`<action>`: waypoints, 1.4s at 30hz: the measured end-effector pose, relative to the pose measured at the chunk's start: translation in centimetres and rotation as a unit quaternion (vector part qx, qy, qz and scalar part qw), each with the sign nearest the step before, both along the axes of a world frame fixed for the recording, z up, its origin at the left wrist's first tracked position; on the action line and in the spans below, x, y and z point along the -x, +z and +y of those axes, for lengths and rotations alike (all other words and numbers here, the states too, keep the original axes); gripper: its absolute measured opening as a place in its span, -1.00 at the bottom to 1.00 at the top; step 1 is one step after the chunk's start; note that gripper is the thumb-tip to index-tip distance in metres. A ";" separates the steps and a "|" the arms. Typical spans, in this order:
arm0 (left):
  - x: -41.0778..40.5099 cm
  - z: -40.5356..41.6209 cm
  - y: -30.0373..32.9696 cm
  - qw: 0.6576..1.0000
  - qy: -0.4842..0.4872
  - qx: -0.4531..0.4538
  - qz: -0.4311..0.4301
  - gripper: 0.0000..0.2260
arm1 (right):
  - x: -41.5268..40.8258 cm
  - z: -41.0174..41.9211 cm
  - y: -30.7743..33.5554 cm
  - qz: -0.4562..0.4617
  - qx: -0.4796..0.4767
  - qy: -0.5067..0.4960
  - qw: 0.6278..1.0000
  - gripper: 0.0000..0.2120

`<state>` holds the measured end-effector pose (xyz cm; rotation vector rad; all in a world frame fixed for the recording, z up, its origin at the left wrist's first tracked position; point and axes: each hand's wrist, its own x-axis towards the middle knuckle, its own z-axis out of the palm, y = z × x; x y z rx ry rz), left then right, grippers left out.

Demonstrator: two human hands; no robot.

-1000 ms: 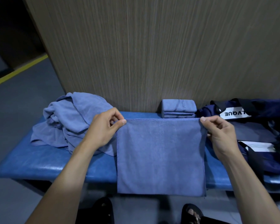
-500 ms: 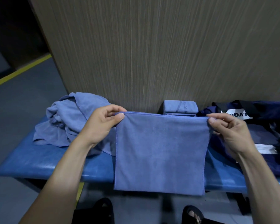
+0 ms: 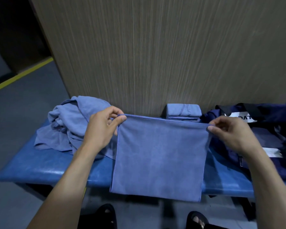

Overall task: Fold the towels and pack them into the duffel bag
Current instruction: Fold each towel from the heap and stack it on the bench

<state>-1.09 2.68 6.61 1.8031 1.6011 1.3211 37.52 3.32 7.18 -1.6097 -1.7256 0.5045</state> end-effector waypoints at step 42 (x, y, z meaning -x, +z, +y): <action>-0.5 5.8 -3.5 0.999 -0.013 0.042 0.004 -0.80 | 1.6 5.9 -4.9 0.214 0.028 -0.025 0.976 -0.72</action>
